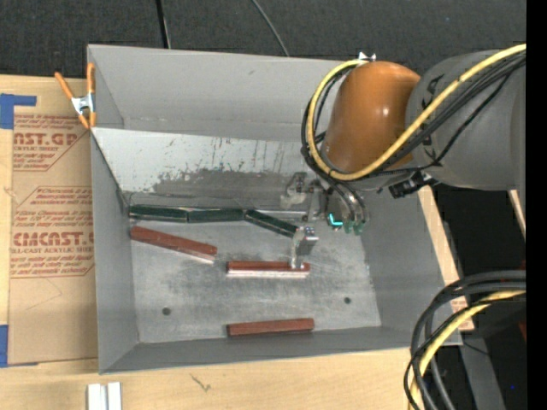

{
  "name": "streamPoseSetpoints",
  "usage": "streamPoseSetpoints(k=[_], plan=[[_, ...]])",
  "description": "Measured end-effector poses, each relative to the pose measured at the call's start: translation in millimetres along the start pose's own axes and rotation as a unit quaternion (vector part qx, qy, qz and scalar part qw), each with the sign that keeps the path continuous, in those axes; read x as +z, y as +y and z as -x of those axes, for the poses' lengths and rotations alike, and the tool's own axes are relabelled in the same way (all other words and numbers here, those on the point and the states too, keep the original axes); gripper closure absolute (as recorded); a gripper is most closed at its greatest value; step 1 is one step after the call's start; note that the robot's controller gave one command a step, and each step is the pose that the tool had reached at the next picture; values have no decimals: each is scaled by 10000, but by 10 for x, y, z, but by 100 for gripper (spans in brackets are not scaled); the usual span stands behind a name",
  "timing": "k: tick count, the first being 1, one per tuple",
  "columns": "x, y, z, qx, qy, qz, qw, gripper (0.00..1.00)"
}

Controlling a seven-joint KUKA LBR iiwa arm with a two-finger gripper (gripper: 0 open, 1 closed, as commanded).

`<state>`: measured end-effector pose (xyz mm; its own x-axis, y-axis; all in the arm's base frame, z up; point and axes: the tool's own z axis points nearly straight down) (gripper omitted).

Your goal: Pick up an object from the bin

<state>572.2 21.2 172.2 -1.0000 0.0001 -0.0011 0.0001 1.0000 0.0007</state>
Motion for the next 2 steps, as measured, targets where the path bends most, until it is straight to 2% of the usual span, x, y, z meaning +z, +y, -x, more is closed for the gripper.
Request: streamPoseSetpoints(k=[1,2], plan=[[967,115,-48,-74,-8,2,10000,100],[967,115,-48,-74,-8,3,10000,100]])
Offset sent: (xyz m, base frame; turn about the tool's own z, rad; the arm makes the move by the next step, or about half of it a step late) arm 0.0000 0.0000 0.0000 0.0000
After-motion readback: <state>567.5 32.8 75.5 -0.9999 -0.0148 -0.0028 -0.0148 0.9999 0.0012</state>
